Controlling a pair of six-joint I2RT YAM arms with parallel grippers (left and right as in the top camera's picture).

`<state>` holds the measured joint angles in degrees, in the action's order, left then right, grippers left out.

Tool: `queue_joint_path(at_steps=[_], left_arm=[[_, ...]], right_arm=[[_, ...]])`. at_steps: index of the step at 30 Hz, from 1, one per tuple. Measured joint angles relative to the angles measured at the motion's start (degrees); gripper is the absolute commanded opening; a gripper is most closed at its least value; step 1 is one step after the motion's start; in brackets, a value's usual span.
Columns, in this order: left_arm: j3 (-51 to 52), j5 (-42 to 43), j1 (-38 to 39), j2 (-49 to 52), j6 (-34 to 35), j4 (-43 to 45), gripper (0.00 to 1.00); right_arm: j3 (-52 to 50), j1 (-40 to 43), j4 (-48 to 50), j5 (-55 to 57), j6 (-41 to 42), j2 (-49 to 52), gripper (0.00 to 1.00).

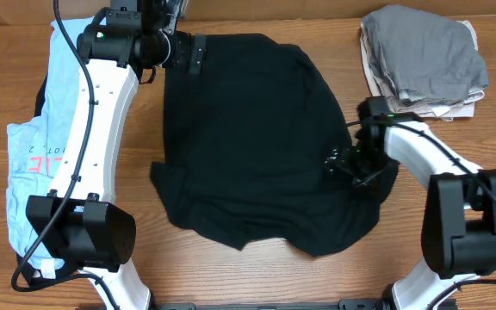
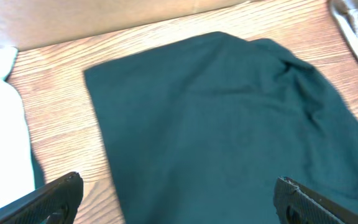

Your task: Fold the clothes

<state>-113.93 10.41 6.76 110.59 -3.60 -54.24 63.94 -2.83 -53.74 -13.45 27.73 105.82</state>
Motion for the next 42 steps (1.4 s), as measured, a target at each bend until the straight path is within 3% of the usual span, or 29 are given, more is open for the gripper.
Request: queue_joint_path(at_steps=[3,6,15,20,31,39,42], left_arm=[[0.0,-1.42,0.0,0.0,-0.11,0.02,1.0],[0.0,-2.12,0.0,0.09,-0.92,0.02,1.0],[-0.02,-2.56,0.0,5.14,-1.27,0.31,1.0],[-0.02,-1.84,0.0,12.26,-1.33,4.72,1.0],[0.0,1.44,1.36,24.63,-1.73,16.63,1.0],[0.0,0.79,4.15,28.89,-1.46,20.55,0.89],[-0.02,0.46,4.28,29.83,-0.31,22.18,0.84]], right_arm=[[0.0,4.7,-0.48,0.15,0.0,0.0,0.96],[0.0,9.84,-1.6,0.22,-1.18,0.0,0.99],[0.0,26.75,-5.92,0.2,-6.27,0.0,1.0],[0.37,33.62,-10.25,-3.45,-12.85,0.0,1.0],[8.31,29.33,-19.65,-5.81,-19.19,-4.96,1.0],[10.27,25.92,-19.69,-6.12,-18.82,-17.73,0.8],[10.27,24.72,-19.08,-6.03,-18.62,-21.27,0.76]])
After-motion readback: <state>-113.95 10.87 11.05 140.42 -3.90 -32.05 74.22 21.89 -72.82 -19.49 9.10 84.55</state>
